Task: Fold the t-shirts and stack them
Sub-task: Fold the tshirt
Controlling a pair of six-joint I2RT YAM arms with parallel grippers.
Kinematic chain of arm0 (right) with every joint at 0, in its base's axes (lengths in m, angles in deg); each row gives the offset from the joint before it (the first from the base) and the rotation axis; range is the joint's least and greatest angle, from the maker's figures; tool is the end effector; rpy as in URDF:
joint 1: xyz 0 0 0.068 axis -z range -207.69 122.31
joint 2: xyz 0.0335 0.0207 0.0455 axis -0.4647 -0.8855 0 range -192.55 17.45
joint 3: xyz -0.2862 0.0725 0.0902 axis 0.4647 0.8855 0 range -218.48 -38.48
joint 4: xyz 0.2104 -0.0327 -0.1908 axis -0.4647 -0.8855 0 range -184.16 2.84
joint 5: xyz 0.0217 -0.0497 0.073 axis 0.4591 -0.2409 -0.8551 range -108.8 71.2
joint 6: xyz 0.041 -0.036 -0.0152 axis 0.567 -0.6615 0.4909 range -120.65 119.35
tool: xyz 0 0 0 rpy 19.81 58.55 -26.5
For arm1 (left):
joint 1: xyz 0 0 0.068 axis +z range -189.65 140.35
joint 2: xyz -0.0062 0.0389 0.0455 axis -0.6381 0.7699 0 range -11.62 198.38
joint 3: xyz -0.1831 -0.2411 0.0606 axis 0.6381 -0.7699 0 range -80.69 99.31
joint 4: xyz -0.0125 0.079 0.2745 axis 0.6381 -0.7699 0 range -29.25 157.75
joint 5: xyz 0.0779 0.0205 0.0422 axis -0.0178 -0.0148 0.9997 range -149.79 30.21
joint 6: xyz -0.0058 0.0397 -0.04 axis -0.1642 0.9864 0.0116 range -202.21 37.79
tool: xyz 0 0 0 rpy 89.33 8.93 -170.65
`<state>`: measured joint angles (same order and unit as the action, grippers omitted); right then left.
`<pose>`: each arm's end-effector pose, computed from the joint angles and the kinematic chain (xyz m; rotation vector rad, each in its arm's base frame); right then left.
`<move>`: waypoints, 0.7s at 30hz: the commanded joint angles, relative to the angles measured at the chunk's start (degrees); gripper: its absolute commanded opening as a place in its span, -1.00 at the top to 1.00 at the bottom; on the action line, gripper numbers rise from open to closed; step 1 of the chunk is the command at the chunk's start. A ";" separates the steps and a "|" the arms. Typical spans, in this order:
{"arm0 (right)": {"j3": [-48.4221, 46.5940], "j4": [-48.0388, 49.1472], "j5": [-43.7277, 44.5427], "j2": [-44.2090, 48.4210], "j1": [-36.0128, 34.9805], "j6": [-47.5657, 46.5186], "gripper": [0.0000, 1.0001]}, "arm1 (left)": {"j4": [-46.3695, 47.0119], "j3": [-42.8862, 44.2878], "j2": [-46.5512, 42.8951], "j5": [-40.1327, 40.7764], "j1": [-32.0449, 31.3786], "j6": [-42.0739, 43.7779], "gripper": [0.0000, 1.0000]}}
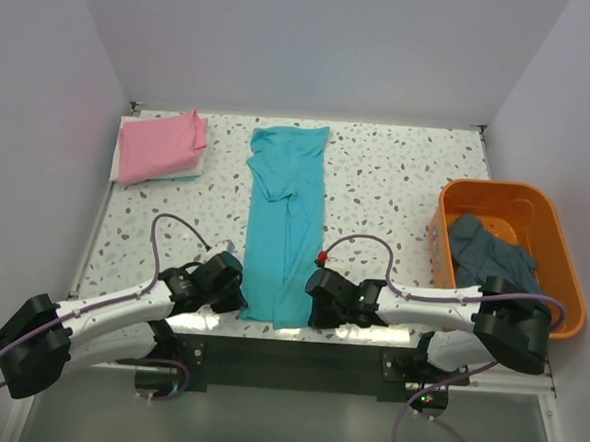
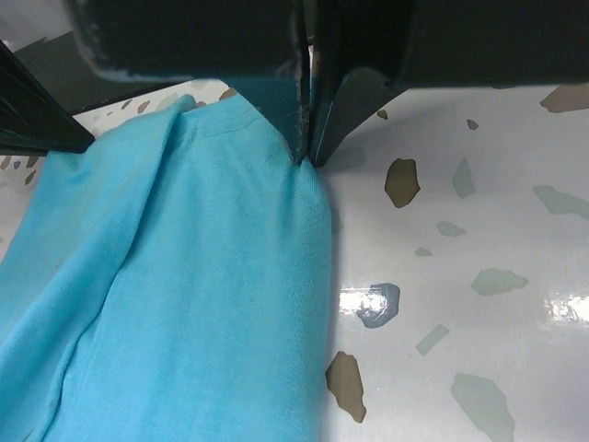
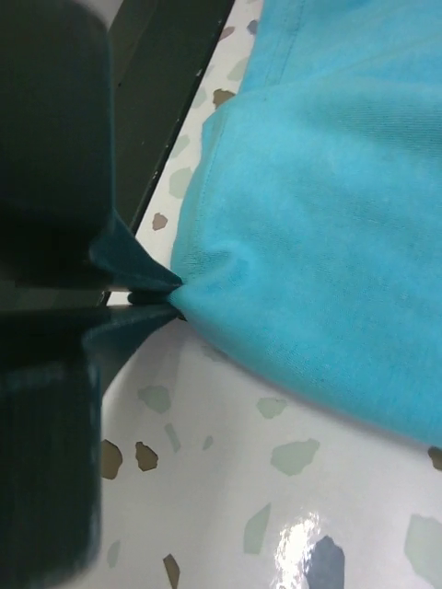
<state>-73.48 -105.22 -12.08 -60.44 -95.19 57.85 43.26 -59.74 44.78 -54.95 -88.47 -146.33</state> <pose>0.1005 0.2303 0.1682 -0.1742 2.7493 0.5627 0.1117 -0.1226 0.1576 -0.3942 2.7025 -0.5476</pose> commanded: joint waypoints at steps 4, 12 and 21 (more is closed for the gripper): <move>2.66 -0.20 -3.99 5.45 -2.53 3.11 1.00 | -9.86 -2.32 -2.43 -2.73 -0.84 -0.13 1.00; -1.90 -7.24 1.09 8.63 -4.74 2.15 1.00 | -12.16 2.33 -8.15 -1.15 -3.56 0.39 1.00; -13.86 -12.54 8.57 6.35 6.50 -7.78 1.00 | -8.03 18.14 3.71 7.71 0.47 7.69 1.00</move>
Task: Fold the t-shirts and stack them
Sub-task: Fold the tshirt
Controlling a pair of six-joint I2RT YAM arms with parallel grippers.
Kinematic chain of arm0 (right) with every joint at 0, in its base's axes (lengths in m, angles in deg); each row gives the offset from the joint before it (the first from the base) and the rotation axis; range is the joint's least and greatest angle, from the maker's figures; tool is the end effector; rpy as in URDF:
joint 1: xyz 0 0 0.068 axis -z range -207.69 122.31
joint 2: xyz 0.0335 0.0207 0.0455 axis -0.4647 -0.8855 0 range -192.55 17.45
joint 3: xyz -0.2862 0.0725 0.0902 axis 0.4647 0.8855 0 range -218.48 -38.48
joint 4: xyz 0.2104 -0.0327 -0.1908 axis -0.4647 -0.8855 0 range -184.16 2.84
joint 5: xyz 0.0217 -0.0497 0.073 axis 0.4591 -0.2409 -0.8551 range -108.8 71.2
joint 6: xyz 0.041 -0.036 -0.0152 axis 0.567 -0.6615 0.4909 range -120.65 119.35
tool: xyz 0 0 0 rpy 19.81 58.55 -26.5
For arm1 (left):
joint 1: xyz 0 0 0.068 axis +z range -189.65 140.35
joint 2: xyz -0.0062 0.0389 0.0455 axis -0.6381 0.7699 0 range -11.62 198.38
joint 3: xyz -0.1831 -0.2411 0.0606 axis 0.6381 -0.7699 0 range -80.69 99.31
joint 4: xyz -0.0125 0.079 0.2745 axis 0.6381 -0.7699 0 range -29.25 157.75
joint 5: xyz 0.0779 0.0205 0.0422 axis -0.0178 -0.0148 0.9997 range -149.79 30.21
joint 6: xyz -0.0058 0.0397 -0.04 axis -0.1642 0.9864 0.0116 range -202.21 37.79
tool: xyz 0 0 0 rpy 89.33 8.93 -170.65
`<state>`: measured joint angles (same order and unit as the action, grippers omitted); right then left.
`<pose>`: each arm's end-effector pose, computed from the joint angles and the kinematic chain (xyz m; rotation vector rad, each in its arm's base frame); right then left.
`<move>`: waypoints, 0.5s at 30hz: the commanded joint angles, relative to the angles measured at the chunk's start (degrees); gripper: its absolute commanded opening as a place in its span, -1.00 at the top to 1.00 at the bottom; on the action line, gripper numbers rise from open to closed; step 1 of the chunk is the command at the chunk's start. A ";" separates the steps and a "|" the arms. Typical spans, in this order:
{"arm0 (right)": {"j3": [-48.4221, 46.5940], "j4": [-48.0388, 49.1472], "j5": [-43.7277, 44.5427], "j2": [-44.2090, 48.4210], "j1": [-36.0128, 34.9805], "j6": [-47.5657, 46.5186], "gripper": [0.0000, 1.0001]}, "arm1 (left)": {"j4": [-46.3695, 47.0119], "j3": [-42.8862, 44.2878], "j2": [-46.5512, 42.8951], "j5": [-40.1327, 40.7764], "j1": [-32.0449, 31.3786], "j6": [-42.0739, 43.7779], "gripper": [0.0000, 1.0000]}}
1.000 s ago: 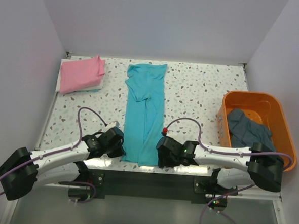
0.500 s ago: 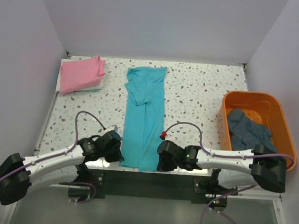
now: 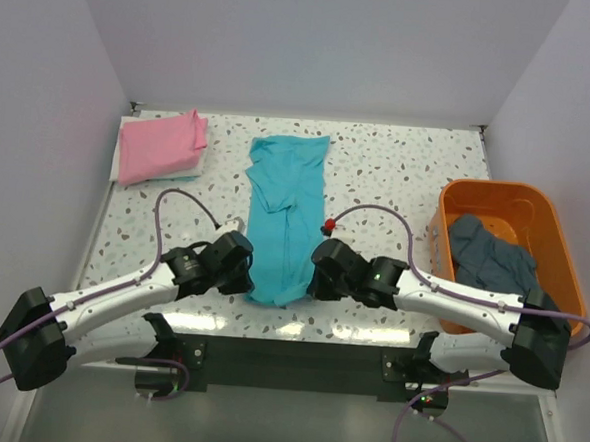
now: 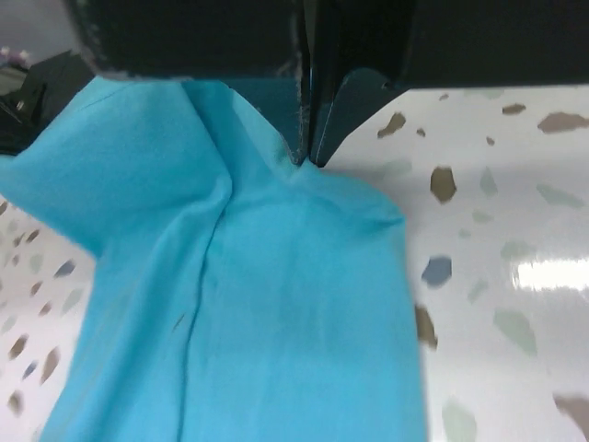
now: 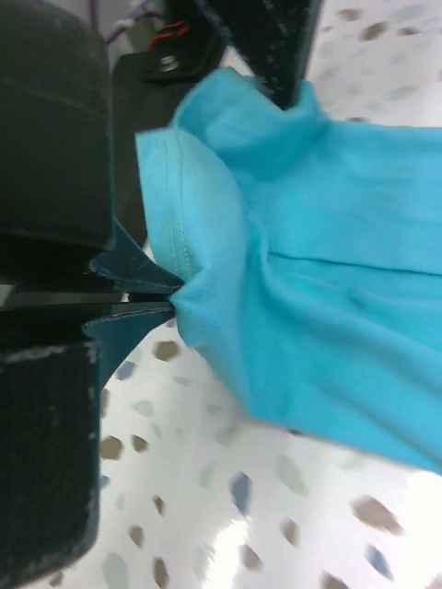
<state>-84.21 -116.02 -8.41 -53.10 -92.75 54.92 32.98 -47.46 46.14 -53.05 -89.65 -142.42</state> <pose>0.1152 0.2307 0.2470 -0.1380 2.6030 0.6254 0.1249 -0.1416 0.2127 -0.2830 2.6798 -0.5159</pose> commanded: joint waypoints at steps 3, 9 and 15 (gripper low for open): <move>-6.81 0.64 7.27 -3.19 7.48 -8.80 1.00 | 5.31 9.90 6.39 9.07 4.99 6.15 1.00; -14.63 5.74 6.39 -11.45 15.83 -14.96 1.00 | 11.91 19.91 18.87 7.31 13.08 13.71 1.00; -24.20 7.86 2.01 -22.33 22.86 -19.18 1.00 | 14.81 27.66 29.51 7.14 17.91 16.26 1.00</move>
<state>-103.03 -110.84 -4.89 -71.65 -72.62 39.44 44.33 -24.22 73.07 -47.46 -73.43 -129.35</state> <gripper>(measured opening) 0.025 0.055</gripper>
